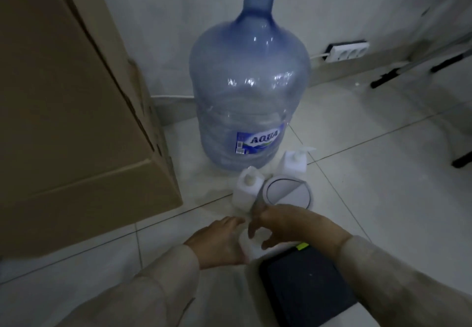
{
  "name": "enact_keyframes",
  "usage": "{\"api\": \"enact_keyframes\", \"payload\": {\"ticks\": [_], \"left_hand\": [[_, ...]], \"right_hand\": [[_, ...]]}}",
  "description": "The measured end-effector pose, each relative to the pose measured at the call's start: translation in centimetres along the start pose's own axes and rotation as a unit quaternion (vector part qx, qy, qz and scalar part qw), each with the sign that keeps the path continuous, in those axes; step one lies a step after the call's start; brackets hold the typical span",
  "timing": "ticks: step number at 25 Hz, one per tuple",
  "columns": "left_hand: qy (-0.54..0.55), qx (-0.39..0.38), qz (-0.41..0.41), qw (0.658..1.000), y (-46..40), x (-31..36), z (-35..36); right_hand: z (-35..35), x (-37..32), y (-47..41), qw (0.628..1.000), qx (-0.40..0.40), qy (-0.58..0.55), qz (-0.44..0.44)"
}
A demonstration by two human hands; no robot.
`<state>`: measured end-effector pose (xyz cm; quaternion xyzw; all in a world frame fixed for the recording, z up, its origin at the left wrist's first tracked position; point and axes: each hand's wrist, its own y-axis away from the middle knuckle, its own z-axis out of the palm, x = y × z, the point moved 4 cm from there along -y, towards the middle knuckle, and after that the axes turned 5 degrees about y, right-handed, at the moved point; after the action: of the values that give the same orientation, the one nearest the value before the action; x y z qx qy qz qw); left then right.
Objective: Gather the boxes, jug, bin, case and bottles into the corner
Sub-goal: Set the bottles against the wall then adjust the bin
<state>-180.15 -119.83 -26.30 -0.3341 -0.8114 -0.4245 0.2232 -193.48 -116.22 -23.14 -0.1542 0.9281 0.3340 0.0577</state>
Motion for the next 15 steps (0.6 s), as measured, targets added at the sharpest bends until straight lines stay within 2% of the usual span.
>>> {"api": "enact_keyframes", "payload": {"ticks": [2,5,9,11,13,14,15], "left_hand": [[0.027,0.032,0.048,0.998,-1.9,-1.2,2.0],[0.156,0.112,0.104,0.976,-3.3,-2.4,4.6],[0.216,0.199,0.119,0.949,-3.0,-3.3,5.8],[0.241,0.251,0.109,0.931,-2.0,-4.7,5.3],[0.256,0.292,0.088,0.917,-0.6,-6.3,4.6],[0.255,0.307,0.078,0.914,0.2,-7.1,4.1],[0.252,0.321,0.066,0.91,0.9,-7.7,3.4]], "right_hand": [[0.5,0.4,-1.5,0.997,0.072,0.013,-0.005],[0.7,0.1,-1.5,0.982,0.177,-0.053,-0.026],[0.7,-0.6,0.2,0.957,0.229,-0.156,-0.085],[-0.1,0.4,0.8,0.918,0.342,-0.192,-0.057],[-1.0,2.4,1.1,0.836,0.502,-0.222,0.023],[-1.0,3.5,0.8,0.806,0.53,-0.251,0.073],[-0.8,4.3,-0.1,0.801,0.514,-0.287,0.113]]}}
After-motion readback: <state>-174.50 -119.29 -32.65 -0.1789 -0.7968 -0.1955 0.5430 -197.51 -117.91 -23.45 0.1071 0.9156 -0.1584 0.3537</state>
